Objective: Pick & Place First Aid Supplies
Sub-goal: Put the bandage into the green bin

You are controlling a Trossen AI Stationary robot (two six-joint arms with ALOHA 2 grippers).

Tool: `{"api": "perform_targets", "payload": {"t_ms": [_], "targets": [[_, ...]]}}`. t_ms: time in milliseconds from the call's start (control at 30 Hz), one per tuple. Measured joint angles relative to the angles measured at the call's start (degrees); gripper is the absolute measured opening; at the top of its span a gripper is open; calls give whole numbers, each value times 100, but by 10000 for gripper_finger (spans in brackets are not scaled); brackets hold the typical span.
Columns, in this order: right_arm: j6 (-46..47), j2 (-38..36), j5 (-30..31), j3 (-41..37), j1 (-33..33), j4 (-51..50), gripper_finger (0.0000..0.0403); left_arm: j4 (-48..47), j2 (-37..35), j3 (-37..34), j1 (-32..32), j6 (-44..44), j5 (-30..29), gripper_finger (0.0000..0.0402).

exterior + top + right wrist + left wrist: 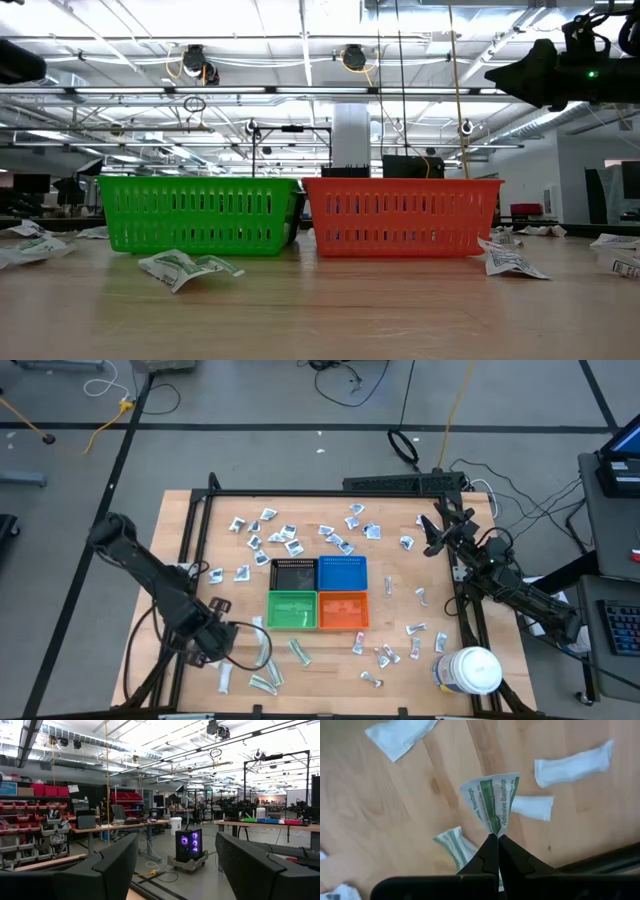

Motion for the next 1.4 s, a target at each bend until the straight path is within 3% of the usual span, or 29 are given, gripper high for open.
{"api": "perform_targets", "payload": {"t_ms": [200, 633, 867, 1400], "targets": [[2, 0, 0, 1, 0, 2, 263, -33, -110, 0, 187, -211, -14, 1], [2, 0, 0, -1, 0, 0, 263, -129, -110, 4, 2027, 98, -98, 0], [2, 0, 0, -1, 0, 2, 263, -133, -61, 50, 2541, 462, -79, 0], [2, 2, 0, 2, 0, 2, 263, -168, 1699, 1919, 3202, 1057, -107, 0]]}}
